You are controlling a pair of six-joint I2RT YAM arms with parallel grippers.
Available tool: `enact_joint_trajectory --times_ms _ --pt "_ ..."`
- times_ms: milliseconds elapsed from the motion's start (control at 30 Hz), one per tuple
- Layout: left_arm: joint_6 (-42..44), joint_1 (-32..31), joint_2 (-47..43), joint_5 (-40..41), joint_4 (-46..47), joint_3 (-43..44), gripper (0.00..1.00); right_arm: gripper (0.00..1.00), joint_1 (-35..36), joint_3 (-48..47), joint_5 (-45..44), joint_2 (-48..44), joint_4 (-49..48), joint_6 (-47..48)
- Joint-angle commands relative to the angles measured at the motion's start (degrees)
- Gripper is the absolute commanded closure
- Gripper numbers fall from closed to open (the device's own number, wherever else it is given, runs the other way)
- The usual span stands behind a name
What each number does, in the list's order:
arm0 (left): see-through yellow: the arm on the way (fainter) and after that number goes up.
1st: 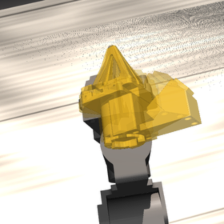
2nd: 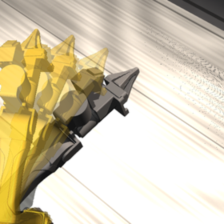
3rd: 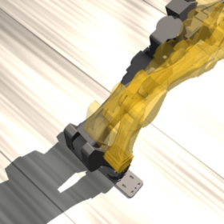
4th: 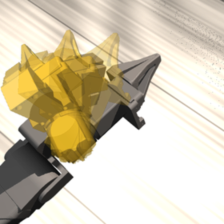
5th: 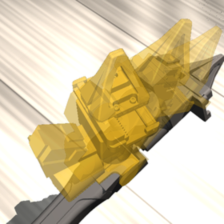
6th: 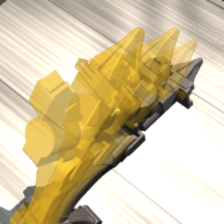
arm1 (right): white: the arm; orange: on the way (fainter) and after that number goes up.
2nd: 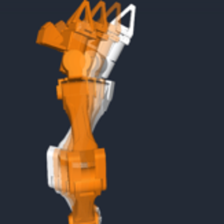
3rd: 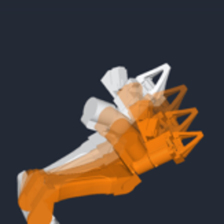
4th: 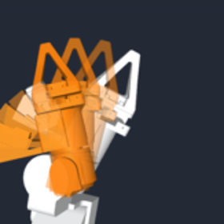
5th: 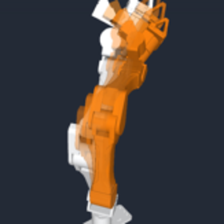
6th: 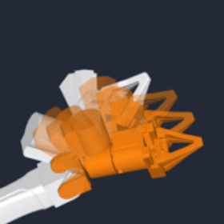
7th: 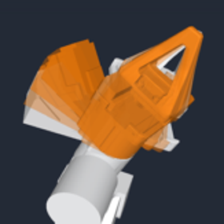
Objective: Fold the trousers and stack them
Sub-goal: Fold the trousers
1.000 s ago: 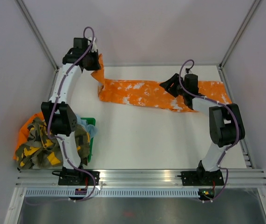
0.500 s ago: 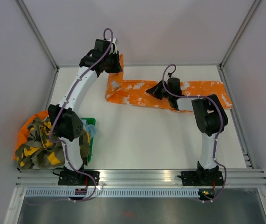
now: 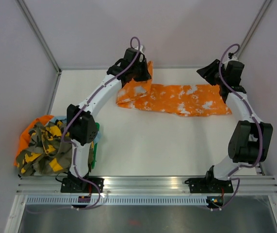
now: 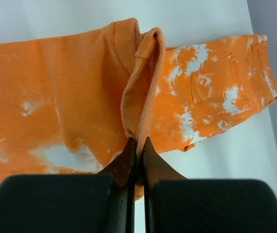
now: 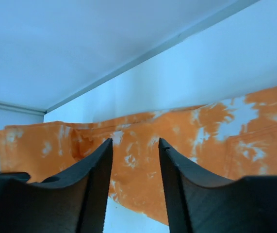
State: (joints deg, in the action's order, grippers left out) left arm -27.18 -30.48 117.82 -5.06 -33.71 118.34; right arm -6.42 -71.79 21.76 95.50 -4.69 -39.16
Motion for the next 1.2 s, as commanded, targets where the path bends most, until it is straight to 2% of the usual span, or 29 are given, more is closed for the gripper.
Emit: enact_joint_trajectory --times_ms 0,233,667,867,1033,1067,1167 --pt "-5.68 -3.35 2.41 -0.21 8.39 1.98 0.98 0.47 -2.01 -2.48 -0.48 -4.00 12.93 7.69" --pt "-8.06 -6.52 9.97 -2.06 10.24 6.02 0.98 0.41 -6.06 -4.77 -0.93 -6.38 18.22 11.21" --pt "-15.70 -10.48 17.97 -4.61 17.00 8.39 0.98 0.40 -6.07 -0.20 0.39 -8.58 15.24 10.33" --pt "-19.57 -11.44 21.13 -1.36 22.72 8.39 0.98 0.39 -6.07 -0.02 0.39 -8.84 15.32 10.68" --pt "-20.54 -11.36 23.50 -0.65 23.87 8.57 0.96 0.39 -6.07 0.51 1.44 -8.93 15.15 11.03" --pt "-20.63 -11.44 23.68 -2.13 24.04 8.40 0.86 0.39 -6.07 0.60 1.71 -8.84 14.97 11.38" --pt "-20.20 -11.36 23.60 -5.30 24.84 8.39 0.42 0.38 -6.07 0.60 2.15 -8.58 14.97 12.00"
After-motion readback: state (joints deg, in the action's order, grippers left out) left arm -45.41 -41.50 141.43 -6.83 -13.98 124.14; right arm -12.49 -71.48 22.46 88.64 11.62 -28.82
